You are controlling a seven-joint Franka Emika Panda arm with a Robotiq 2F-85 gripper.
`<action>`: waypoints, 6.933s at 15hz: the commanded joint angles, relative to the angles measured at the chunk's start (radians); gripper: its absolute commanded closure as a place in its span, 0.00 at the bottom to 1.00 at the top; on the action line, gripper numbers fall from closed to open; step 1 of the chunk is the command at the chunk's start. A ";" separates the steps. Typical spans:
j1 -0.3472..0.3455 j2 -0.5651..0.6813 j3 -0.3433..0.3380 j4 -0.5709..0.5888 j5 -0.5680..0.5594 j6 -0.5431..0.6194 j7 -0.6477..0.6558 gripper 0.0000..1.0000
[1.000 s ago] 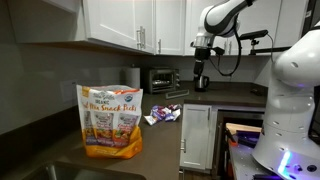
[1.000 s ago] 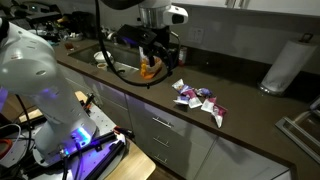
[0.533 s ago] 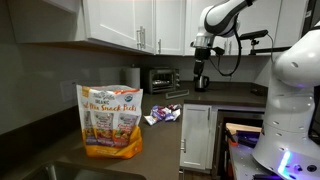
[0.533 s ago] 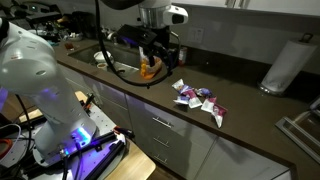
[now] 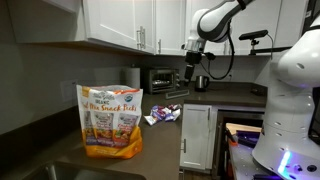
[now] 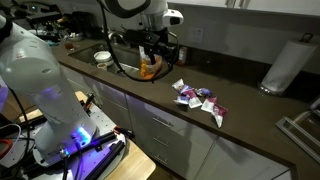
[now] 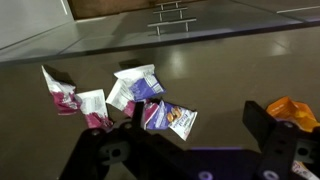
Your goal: Put the sachet in the packet
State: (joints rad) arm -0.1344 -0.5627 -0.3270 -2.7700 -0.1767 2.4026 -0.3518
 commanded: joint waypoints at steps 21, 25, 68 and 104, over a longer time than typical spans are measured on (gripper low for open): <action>0.023 0.808 0.127 0.377 -0.494 0.189 0.487 0.00; 0.026 0.921 0.082 0.422 -0.513 0.234 0.494 0.00; 0.360 0.083 0.282 0.239 0.091 -0.115 -0.040 0.90; 0.283 0.248 0.211 0.175 0.152 0.349 -0.114 0.00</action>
State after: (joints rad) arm 0.2564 -0.3147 -0.1433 -2.5956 0.0824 2.8174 -0.5029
